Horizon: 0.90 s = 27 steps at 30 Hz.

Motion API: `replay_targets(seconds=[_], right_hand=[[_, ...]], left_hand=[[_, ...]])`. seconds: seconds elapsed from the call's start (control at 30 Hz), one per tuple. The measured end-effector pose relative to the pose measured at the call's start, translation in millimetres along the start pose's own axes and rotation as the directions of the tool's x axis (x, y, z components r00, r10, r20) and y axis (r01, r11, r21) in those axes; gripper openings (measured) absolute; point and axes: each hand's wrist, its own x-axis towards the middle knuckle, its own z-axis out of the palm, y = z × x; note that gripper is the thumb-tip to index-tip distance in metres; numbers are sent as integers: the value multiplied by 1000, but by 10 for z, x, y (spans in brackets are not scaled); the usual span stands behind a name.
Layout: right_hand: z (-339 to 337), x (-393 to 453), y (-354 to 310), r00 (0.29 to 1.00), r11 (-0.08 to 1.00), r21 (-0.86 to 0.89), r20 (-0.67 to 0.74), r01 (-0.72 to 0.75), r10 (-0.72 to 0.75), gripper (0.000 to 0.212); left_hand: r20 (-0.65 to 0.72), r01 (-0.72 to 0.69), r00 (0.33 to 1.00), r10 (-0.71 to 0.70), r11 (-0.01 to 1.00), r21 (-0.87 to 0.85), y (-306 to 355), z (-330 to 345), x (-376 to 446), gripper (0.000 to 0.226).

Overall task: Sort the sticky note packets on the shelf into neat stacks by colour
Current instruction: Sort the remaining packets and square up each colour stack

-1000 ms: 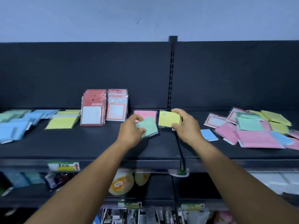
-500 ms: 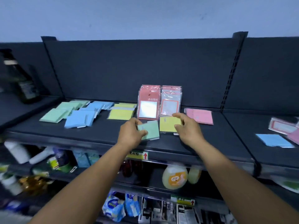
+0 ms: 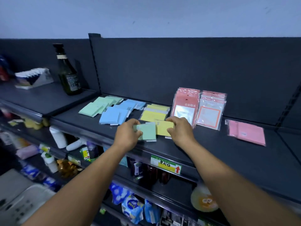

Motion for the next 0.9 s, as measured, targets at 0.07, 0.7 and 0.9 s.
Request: replay_targets(seconds=[0.07,0.7,0.9], right_hand=[[91,124,-61,1000,1000,-15,21,21,-21,38],[684,703,-740,952,941,-142,64,307,-300,42],[1118,675,-1416,918,941,-25,228,338,-324,47]], left_hand=[[-15,29,999,-29,1000,1,-68,-55,78,27],[-108,101,987,-120,980,-171,-625,-550,740,29],[-80,102,989,-123,968,-227,-1069,-939,1033,24]])
